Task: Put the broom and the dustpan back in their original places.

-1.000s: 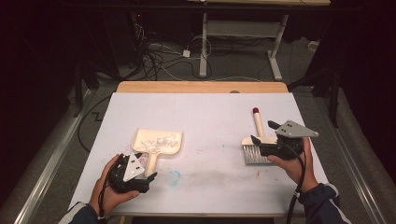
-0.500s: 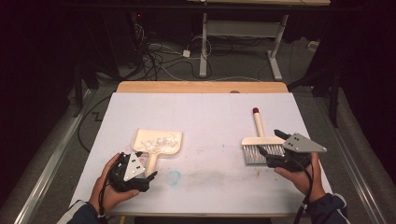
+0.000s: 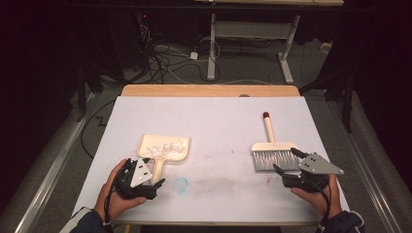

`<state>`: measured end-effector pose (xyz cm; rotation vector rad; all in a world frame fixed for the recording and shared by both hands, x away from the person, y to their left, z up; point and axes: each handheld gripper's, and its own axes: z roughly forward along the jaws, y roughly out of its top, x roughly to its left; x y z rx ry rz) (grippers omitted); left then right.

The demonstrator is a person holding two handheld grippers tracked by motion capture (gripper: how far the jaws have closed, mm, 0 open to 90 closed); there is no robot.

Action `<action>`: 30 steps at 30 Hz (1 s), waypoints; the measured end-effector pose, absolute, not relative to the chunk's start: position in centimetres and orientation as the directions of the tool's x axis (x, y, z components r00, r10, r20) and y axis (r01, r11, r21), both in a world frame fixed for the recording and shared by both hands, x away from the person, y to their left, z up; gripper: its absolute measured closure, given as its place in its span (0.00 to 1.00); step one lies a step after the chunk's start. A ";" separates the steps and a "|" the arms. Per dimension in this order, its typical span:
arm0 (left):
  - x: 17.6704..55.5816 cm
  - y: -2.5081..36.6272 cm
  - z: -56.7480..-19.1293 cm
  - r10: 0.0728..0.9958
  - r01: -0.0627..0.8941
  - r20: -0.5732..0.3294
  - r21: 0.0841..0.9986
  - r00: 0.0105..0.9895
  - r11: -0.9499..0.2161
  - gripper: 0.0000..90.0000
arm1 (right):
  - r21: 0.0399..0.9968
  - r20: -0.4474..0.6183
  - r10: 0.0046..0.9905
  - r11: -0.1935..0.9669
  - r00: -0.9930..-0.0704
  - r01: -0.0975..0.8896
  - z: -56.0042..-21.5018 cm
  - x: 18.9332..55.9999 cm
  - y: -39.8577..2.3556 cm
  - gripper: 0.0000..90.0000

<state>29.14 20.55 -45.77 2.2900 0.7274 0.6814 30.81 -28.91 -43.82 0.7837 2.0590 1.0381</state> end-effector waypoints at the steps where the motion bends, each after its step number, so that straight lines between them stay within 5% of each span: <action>1: 29.2 20.5 -45.8 0.643 0.316 0.278 0.692 0.713 -0.649 0.20 | 0.839 -0.316 0.755 0.505 -0.574 0.202 -44.1 30.6 -29.0 0.26; 30: 29.2 20.3 -46.1 0.632 0.319 0.279 0.677 0.723 -0.663 0.20 | 0.843 -0.275 0.752 0.488 -0.599 0.227 -45.8 29.3 -29.3 0.26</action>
